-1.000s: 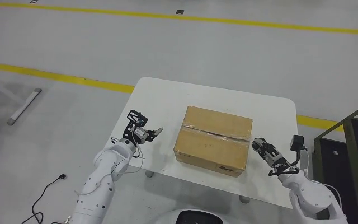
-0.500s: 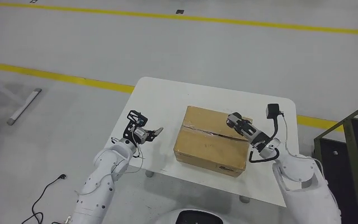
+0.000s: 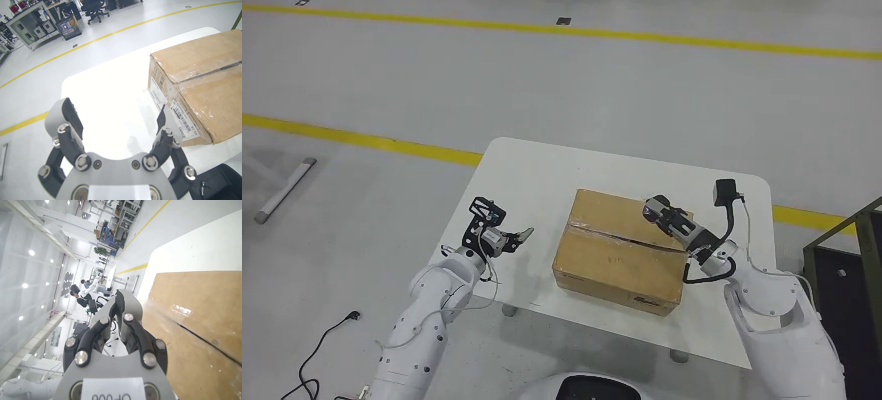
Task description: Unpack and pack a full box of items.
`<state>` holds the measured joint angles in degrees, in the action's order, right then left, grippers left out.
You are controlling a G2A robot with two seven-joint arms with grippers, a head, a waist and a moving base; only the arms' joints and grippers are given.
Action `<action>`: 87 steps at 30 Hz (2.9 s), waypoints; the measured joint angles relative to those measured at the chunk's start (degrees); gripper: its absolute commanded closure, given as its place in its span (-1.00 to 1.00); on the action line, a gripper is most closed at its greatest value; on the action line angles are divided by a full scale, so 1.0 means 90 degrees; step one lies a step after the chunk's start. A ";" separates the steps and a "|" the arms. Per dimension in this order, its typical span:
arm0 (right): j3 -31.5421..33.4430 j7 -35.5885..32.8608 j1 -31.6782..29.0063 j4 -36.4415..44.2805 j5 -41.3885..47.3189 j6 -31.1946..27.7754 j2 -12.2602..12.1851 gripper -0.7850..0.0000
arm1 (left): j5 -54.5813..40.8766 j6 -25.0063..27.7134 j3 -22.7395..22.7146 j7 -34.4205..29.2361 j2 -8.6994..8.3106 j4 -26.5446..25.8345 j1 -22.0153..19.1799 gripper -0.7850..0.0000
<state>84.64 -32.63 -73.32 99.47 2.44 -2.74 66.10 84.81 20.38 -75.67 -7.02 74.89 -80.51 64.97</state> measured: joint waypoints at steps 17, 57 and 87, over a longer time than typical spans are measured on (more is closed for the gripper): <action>0.0000 0.0000 0.0000 0.0000 0.0000 0.0000 0.0000 1.00 | 0.0000 0.0000 0.0000 0.0000 0.0000 0.0000 0.0000 -1.00; 0.0000 0.0000 0.0000 0.0000 0.0000 0.0000 0.0000 -1.00 | 0.0000 0.0000 0.0000 0.0000 0.0000 0.0000 0.0000 -1.00; -0.0020 -0.0622 -0.0139 0.0081 -0.0996 0.1345 -0.0120 1.00 | 0.0000 0.0000 0.0000 0.0000 0.0000 0.0000 0.0000 -1.00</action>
<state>84.46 -38.23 -74.57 100.20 -6.52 9.36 65.02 84.81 20.38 -75.67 -7.02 74.89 -80.51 64.97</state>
